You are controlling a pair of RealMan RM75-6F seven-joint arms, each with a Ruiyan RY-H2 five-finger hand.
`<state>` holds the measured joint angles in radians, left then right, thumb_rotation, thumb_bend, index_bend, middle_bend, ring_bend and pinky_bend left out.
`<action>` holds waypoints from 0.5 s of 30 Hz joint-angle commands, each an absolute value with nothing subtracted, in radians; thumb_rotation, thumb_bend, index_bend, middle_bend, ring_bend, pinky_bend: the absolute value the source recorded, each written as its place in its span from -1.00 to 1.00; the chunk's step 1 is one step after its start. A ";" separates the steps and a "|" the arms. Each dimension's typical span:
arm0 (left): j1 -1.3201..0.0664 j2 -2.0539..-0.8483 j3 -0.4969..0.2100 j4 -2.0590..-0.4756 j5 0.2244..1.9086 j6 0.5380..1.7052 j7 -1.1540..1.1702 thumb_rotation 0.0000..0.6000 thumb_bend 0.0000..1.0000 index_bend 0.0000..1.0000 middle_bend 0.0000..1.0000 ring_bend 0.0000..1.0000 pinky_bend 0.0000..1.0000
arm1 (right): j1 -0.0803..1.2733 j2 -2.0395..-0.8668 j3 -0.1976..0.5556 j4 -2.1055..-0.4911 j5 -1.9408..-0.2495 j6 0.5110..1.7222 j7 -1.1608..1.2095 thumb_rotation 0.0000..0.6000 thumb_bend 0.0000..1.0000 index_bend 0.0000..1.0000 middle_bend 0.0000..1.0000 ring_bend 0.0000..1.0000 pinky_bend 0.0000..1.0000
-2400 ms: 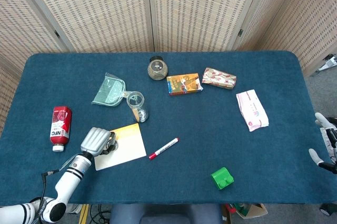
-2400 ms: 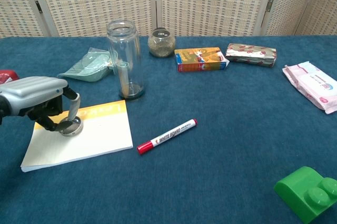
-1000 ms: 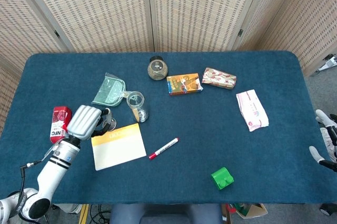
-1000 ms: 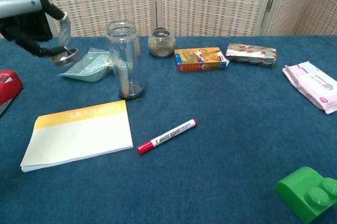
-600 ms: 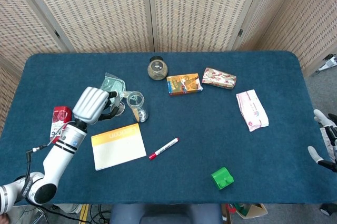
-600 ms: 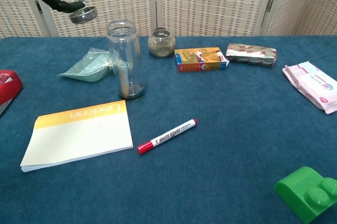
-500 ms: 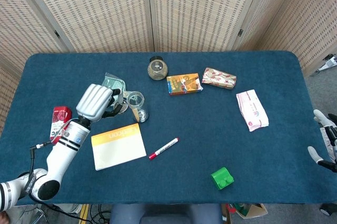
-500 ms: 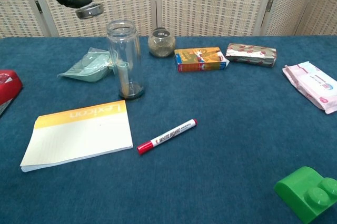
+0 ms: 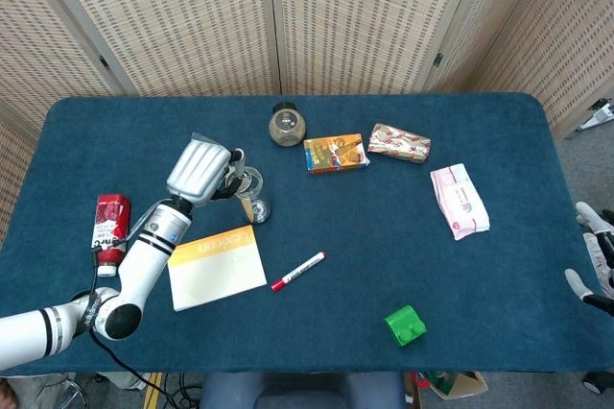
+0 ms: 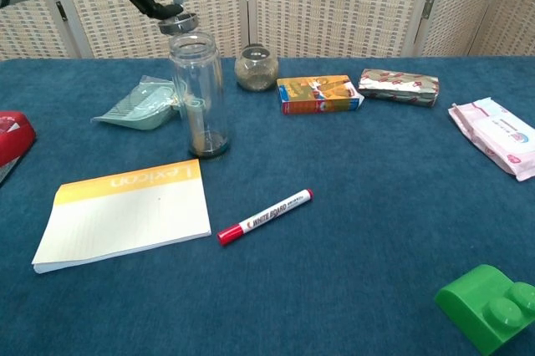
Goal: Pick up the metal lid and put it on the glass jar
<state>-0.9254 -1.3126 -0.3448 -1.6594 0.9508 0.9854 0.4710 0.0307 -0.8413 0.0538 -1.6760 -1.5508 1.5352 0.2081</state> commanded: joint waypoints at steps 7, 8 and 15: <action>-0.966 -1.350 -0.332 -1.611 0.904 0.987 0.503 1.00 0.09 0.22 1.00 1.00 1.00 | 0.027 -0.847 0.052 -1.660 -1.546 1.535 0.221 1.00 -0.39 -0.96 -0.56 -0.84 -0.53; -0.969 -1.352 -0.329 -1.607 0.902 0.988 0.507 1.00 0.09 0.22 1.00 1.00 1.00 | 0.027 -0.848 0.052 -1.658 -1.545 1.535 0.222 1.00 -0.39 -0.96 -0.56 -0.84 -0.53; -0.987 -1.373 -0.321 -1.583 0.884 0.994 0.518 1.00 0.09 0.22 1.00 1.00 1.00 | 0.022 -0.851 0.051 -1.648 -1.544 1.538 0.231 1.00 -0.39 -0.96 -0.56 -0.84 -0.53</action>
<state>-0.9852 -1.3715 -0.3218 -1.5851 0.8858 0.9940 0.5176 0.0228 -0.8509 0.0508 -1.6482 -1.5442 1.5377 0.2310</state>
